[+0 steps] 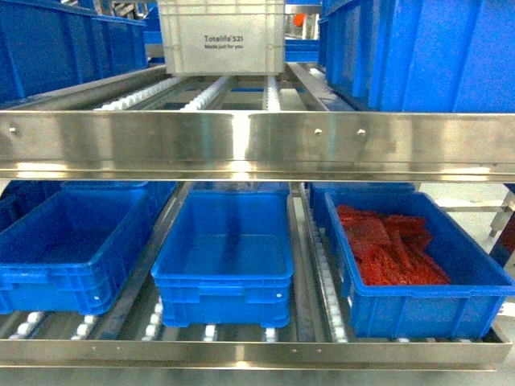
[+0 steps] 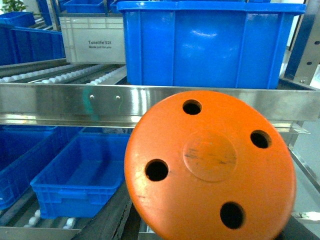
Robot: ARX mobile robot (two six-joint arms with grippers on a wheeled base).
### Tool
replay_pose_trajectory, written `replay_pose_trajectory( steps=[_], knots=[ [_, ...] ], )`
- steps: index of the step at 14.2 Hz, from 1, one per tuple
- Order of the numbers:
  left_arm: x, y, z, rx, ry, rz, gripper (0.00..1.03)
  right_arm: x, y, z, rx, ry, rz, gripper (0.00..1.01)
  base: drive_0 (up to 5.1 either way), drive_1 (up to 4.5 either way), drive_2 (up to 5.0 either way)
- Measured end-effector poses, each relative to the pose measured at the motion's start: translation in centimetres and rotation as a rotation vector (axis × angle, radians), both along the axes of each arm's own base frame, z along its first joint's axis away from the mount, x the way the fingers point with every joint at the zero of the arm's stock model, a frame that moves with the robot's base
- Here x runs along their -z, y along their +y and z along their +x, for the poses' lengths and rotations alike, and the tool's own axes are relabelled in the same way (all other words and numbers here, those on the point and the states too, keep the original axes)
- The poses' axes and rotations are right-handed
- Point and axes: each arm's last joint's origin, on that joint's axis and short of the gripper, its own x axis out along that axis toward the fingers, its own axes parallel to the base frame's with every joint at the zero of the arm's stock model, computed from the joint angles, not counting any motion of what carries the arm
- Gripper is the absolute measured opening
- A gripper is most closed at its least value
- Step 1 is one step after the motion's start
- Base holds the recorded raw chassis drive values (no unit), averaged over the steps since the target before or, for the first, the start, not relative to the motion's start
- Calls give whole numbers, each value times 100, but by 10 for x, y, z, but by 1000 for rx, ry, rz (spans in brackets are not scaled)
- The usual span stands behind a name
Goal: Sort blue parts and orange caps into right shelf containers
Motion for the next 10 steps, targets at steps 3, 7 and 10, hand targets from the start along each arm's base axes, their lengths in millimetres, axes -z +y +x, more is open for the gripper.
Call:
replay_pose_trajectory(
  steps=[3,7,10],
  knots=[
    [0,0,0,1,1,0,40,0,0,0,0,-3,0,43,-494,251,251],
    [0,0,0,2,3,0,40,0,0,0,0,2,0,43,-492,254,254],
    [0,0,0,2,2,0,40,0,0,0,0,2,0,43,-487,258,258]
  ],
)
